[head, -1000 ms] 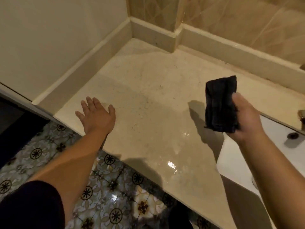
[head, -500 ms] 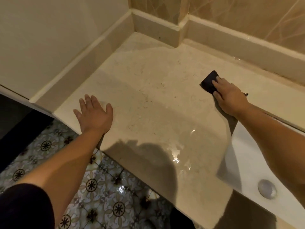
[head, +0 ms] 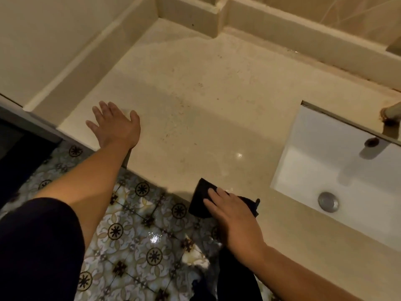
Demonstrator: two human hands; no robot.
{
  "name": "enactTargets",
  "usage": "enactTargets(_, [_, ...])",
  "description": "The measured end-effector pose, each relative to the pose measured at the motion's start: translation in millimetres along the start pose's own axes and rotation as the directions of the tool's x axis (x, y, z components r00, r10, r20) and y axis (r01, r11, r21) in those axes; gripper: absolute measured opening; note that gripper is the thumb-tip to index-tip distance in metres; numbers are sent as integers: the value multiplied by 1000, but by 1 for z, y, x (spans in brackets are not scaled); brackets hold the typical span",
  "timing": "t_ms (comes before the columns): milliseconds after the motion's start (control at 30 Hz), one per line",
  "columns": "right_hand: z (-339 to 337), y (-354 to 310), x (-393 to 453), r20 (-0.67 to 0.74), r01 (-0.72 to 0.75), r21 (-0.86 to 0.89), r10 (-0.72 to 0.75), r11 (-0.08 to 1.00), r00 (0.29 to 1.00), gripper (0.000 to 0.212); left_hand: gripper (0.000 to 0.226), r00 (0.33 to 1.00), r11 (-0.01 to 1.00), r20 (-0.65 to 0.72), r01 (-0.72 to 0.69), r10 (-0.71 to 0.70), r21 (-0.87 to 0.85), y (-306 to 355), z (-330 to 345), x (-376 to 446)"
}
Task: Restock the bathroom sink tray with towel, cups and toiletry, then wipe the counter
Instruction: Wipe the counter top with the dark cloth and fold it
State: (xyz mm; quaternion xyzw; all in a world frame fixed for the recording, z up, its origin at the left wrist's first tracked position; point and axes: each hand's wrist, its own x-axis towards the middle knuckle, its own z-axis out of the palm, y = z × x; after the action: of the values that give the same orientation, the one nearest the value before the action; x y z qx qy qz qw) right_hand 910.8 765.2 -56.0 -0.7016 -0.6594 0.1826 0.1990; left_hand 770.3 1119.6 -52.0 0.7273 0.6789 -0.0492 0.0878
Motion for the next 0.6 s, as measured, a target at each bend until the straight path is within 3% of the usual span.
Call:
enactTargets(167, [21, -30, 2, -123, 56, 129, -40, 990, 992, 55, 81, 1000, 1000, -1, 2, -2, -5, -1, 1, 2])
enactTargets(267, [13, -44, 15, -118, -60, 406, 117, 912, 986, 44, 81, 1000, 1000, -7, -1, 1, -1, -1, 1, 3])
enactTargets(300, [2, -51, 19, -48, -158, 560, 222, 814, 974, 41, 81, 1000, 1000, -3, 0, 0, -2, -1, 0, 3])
enactTargets(333, [-11, -56, 24, 80, -268, 730, 311, 629, 947, 38, 81, 1000, 1000, -1, -1, 1, -4, -1, 0, 2])
enactTargets(367, [-26, -59, 31, 239, -364, 869, 359, 337, 902, 35, 80, 1000, 1000, -3, -3, 3, -4, 0, 0, 2])
enactTargets(433, [-57, -53, 46, 501, -436, 864, 328, -253, 801, 28, 80, 1000, 1000, -9, -4, 4, -6, 1, 0, 2])
enactTargets(467, [-72, -43, 55, 524, -388, 828, 308, -406, 794, 26, 80, 1000, 1000, -10, -3, 3, -6, 1, 0, 2])
enactTargets(533, [-103, -8, 81, 460, -270, 840, 354, -471, 815, 32, 79, 1000, 1000, -11, -1, 1, -1, 1, 1, 3])
enactTargets(600, [-136, 39, 118, 302, -169, 941, 505, -294, 809, 35, 79, 1000, 1000, -8, 0, 0, 10, 0, 2, 4])
